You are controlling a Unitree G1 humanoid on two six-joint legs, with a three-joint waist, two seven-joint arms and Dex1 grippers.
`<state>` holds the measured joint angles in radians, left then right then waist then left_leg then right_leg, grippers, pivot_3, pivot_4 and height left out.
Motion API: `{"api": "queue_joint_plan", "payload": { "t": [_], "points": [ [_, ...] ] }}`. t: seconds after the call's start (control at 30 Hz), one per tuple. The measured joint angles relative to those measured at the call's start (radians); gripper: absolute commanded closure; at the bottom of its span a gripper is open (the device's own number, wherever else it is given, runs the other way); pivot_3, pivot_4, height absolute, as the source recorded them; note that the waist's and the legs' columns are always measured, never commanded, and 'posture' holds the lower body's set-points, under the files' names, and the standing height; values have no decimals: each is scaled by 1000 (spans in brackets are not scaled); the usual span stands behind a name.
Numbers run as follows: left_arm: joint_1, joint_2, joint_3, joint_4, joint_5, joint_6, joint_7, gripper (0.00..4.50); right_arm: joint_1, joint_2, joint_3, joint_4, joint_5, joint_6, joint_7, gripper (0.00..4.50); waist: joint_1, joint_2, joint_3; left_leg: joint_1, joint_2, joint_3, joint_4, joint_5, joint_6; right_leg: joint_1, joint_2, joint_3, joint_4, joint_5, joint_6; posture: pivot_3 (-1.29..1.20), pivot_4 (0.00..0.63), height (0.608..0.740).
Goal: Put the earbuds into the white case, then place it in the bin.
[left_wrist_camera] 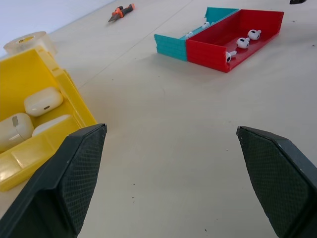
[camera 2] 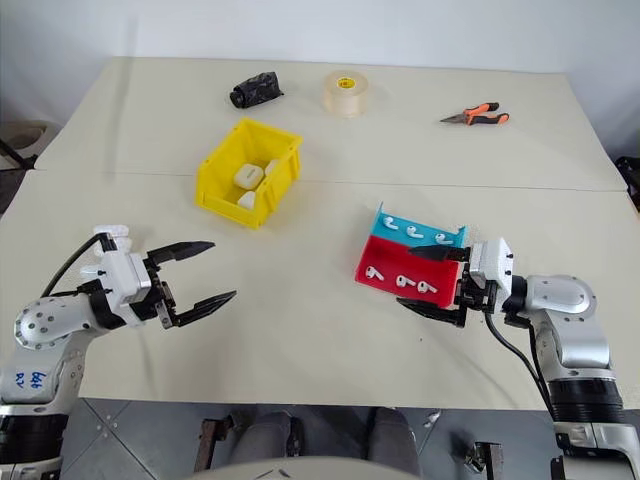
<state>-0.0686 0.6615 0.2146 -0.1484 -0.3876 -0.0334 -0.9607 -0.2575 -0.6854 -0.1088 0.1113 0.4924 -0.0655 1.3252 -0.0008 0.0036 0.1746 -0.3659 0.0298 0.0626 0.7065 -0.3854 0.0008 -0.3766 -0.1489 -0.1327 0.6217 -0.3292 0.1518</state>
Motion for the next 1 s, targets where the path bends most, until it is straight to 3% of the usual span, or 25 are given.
{"api": "queue_joint_plan", "payload": {
  "t": [0.17,0.3,0.5,0.67,0.83,0.9,1.0],
  "points": [
    [39,-37,47,-23,6,27,118,29,-14,30,12,5,1,-2,6,0,-2,0,0,0,0,0,0,0,0,0,0,0,0,0,0,0,150,740],
    [166,-84,164,-138,3,114,282,29,-49,104,49,-29,5,3,-3,0,-10,0,0,0,1,-1,0,0,0,0,0,0,0,0,0,0,150,740],
    [430,-255,359,-365,31,282,576,29,-94,249,110,-78,6,-50,-25,0,1,-1,0,0,0,-11,1,0,0,1,-1,1,0,0,0,0,150,740],
    [501,-367,415,-463,24,391,732,29,-124,271,136,-81,6,-62,-25,0,24,-1,0,-1,0,-13,5,0,0,3,-1,1,0,0,0,0,150,740],
    [443,-313,452,-514,-72,636,818,29,-131,239,142,-73,10,-14,-4,0,24,-1,0,-1,0,-13,5,0,0,3,0,1,0,0,0,0,150,740],
    [404,-230,490,-528,-125,798,847,29,-131,218,140,-69,15,9,5,0,20,-1,0,-1,0,-13,5,0,0,2,0,1,1,0,0,0,150,740],
    [265,-40,561,-532,-240,1180,863,29,-131,204,137,-65,22,34,9,0,19,-1,0,-1,0,-14,5,0,0,2,0,1,2,0,-1,0,150,740]
  ]
}}
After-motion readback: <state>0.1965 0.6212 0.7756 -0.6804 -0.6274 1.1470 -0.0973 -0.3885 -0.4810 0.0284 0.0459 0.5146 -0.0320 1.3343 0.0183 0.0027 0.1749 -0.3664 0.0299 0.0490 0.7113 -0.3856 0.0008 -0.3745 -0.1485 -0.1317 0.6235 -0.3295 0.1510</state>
